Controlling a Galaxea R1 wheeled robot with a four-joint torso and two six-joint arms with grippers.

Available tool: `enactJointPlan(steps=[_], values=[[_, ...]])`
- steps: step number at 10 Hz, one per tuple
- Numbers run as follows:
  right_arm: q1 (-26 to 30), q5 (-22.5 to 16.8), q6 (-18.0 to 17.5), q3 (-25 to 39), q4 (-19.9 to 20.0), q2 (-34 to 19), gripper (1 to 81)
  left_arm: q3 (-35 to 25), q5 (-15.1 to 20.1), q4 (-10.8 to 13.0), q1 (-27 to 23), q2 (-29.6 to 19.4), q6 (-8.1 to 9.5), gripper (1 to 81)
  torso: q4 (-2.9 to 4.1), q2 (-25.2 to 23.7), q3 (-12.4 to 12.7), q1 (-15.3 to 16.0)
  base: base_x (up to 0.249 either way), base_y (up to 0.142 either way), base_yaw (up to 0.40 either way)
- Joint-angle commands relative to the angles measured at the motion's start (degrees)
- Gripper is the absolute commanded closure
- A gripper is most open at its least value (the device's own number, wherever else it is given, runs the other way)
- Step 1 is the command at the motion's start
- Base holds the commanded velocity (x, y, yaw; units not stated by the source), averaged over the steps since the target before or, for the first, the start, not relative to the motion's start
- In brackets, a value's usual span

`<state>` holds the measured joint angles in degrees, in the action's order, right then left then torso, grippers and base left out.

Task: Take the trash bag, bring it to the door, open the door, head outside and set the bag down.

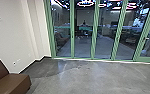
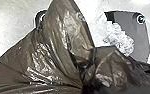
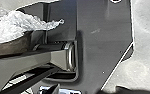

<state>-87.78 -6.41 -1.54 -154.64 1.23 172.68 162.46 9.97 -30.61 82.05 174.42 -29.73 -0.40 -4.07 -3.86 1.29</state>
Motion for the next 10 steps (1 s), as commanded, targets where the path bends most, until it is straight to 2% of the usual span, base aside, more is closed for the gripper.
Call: enactJointPlan(steps=[1, 10], values=[[2.7, -3.4, 0.0, 0.0, -0.4, 0.1, 1.0, 0.3, 4.2, -0.2, -3.3, -0.3, 0.03, 81.1, 0.0, 0.0, 0.0, 0.0, 0.0, 0.0, -0.341], [2.6, -3.4, 0.0, -0.7, -0.9, 0.4, 1.0, 0.3, 4.2, -0.1, -3.3, -0.1, -0.06, 81.1, 0.0, 0.0, 0.0, 0.0, 0.0, 0.0, -0.342]])
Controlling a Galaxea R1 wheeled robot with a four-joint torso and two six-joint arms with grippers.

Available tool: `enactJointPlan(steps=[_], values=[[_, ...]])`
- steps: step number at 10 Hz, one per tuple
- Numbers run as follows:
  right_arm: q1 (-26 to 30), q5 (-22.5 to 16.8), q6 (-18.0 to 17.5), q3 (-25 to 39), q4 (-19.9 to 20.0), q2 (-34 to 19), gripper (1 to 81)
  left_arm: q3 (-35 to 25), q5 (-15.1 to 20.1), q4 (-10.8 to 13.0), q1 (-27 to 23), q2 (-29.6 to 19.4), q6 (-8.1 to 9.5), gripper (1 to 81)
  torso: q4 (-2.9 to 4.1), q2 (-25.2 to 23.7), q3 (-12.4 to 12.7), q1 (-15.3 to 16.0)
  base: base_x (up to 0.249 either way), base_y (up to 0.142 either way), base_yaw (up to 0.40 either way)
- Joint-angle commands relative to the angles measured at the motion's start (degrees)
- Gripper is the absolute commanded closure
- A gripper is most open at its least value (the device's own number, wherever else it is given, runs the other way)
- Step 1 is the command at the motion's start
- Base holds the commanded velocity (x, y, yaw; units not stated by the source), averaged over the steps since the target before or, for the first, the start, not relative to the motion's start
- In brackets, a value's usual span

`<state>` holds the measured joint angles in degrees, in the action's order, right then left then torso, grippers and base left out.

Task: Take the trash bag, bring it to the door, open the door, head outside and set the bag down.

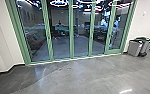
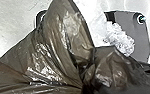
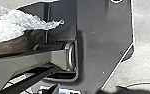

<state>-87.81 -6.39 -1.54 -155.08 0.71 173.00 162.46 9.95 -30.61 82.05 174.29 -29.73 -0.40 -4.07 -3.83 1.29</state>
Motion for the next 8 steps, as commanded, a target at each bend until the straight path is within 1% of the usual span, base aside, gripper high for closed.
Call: enactJointPlan(steps=[1, 5, 8], values=[[2.5, -3.5, 0.0, -0.5, -0.4, 0.1, 1.0, 0.3, 4.2, -0.1, -3.3, 0.0, -0.06, 81.1, 0.0, 0.0, 0.0, 0.0, 0.0, 0.0, -0.342], [2.5, -3.5, 0.0, -0.5, -0.4, 0.3, 1.0, 0.3, 4.2, -0.2, -3.2, -0.2, -0.06, 81.1, 0.0, 0.0, 0.0, 0.0, 0.0, 0.0, -0.342], [2.5, -3.0, 0.0, -0.7, -0.4, 0.4, 1.0, 0.2, 4.2, -0.1, -3.2, -0.2, -0.06, 81.1, 0.0, 0.0, 0.0, 0.0, 0.0, 0.0, -0.243]])
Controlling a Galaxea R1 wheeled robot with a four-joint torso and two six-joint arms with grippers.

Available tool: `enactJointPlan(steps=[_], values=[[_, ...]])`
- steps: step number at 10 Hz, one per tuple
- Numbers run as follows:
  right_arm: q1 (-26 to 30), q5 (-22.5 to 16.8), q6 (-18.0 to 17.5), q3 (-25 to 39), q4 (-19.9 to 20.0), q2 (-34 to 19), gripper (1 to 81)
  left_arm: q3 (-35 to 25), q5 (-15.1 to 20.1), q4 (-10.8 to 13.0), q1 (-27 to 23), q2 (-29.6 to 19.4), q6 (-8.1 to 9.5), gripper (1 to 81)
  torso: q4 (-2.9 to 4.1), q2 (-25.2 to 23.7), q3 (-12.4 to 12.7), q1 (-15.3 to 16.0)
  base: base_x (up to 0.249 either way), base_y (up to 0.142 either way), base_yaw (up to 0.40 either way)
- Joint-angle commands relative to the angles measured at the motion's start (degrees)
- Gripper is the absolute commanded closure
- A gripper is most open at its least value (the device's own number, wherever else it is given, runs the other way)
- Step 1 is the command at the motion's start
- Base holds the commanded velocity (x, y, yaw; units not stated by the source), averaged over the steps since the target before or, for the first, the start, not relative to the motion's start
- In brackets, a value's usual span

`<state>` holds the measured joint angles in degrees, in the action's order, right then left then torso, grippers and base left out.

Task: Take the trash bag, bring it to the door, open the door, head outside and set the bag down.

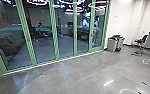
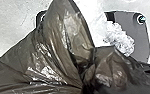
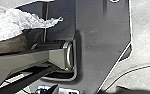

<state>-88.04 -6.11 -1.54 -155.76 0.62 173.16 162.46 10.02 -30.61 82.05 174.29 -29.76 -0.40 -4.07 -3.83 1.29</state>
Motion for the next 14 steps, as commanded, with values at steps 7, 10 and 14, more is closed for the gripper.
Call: enactJointPlan(steps=[7, 10, 14], values=[[2.7, -3.2, 0.0, -0.1, -0.5, 0.4, 1.0, 0.3, 4.1, -0.1, -3.1, -0.3, -0.04, 81.1, 0.0, 0.0, 0.0, 0.0, 0.0, 0.0, -0.191], [2.7, -3.2, 0.0, 0.0, -0.5, 0.4, 1.0, 0.3, 4.2, -0.1, -3.0, -0.4, -0.04, 81.1, 0.0, 0.0, 0.0, 0.0, 0.0, 0.0, -0.17], [2.7, -3.1, 0.0, -0.1, -0.6, 0.5, 1.0, 0.1, 4.2, 0.0, -3.0, -0.6, -0.04, 81.1, 0.0, 0.0, 0.0, 0.0, 0.0, 0.0, -0.054]])
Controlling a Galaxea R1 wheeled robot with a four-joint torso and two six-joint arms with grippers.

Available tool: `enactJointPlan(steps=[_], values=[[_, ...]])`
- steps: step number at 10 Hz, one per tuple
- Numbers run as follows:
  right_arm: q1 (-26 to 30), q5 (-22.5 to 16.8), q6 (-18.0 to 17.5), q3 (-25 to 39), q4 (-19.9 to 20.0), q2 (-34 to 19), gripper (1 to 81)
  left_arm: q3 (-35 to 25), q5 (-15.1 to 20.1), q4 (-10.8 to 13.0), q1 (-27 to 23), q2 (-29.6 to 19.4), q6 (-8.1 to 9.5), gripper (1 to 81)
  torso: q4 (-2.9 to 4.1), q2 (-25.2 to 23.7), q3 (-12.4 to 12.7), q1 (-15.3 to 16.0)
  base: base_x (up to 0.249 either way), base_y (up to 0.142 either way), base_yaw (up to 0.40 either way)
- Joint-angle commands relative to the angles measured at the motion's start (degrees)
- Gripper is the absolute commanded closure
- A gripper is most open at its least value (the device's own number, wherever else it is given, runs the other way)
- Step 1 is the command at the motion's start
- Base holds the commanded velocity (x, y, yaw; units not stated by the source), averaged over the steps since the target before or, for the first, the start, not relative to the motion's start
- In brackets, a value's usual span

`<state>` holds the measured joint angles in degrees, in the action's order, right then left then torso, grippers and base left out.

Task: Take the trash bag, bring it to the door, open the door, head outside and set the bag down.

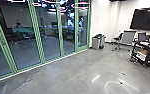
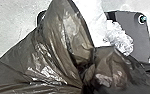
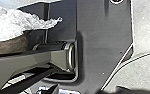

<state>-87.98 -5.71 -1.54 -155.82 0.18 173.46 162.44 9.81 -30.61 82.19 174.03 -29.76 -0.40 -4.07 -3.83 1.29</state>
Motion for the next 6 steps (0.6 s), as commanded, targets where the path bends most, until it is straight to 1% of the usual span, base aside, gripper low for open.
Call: enactJointPlan(steps=[1, 6], values=[[2.7, -3.5, 0.0, 0.1, -0.2, 0.2, 1.0, 0.2, 4.4, 0.0, -3.1, -0.3, -0.04, 81.1, 0.0, 0.0, 0.0, 0.0, 0.0, 0.0, 0.0], [2.7, -3.6, 0.0, 0.1, -0.9, 0.2, 1.0, 0.1, 4.4, 0.0, -3.1, -0.2, -0.13, 81.1, 0.0, 0.0, 0.0, 0.0, 0.0, 0.0, 0.0]])
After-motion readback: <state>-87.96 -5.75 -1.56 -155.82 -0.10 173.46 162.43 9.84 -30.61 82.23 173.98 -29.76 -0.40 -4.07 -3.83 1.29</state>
